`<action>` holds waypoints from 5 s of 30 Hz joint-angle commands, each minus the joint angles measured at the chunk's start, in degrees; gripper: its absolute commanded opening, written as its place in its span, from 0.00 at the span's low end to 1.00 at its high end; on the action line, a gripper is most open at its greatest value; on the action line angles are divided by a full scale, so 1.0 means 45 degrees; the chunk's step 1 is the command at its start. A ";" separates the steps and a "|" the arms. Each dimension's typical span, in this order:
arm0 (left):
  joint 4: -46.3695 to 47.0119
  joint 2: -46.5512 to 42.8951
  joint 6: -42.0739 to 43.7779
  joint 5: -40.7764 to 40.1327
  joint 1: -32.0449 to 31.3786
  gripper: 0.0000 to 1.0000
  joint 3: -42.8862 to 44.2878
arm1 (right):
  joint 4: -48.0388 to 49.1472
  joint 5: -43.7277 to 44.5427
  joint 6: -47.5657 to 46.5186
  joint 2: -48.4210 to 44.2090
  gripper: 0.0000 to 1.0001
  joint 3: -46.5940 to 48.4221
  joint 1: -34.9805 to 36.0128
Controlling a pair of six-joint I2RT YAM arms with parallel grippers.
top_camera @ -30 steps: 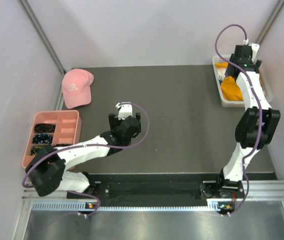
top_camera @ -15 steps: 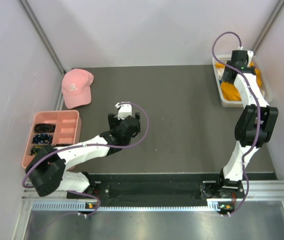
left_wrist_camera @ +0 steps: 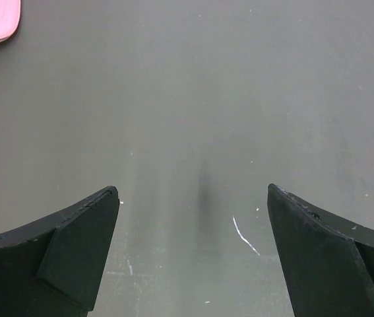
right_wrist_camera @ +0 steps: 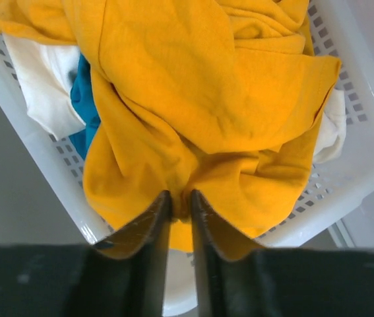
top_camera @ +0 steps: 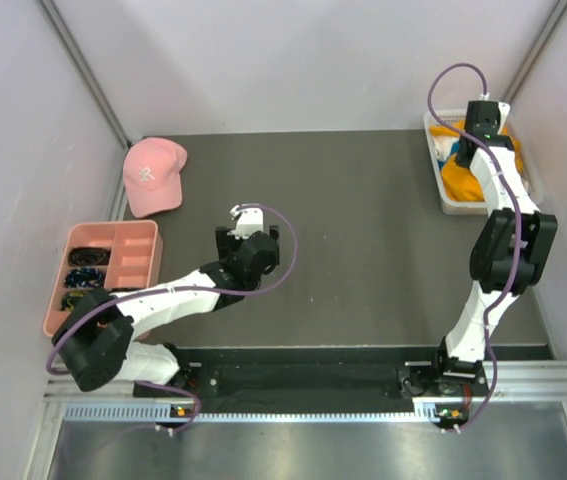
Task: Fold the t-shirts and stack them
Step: Grab crumpled tshirt from bin with the right arm, then move the tshirt to the center of the board
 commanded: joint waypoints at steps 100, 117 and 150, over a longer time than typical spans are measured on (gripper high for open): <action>-0.5949 -0.3600 -0.0950 -0.0881 0.3374 0.99 0.2701 | -0.2834 -0.1989 -0.0528 -0.3809 0.00 0.3308 1.2127; -0.5949 -0.3190 -0.1028 -0.0568 0.3433 0.99 0.2837 | -0.1779 0.1354 0.0486 -0.5095 0.89 -0.1417 1.1253; -0.5109 -0.2428 -0.0911 0.1170 0.3414 0.98 0.2564 | 0.1853 -0.2242 0.4062 -0.5996 0.85 -0.9504 0.4570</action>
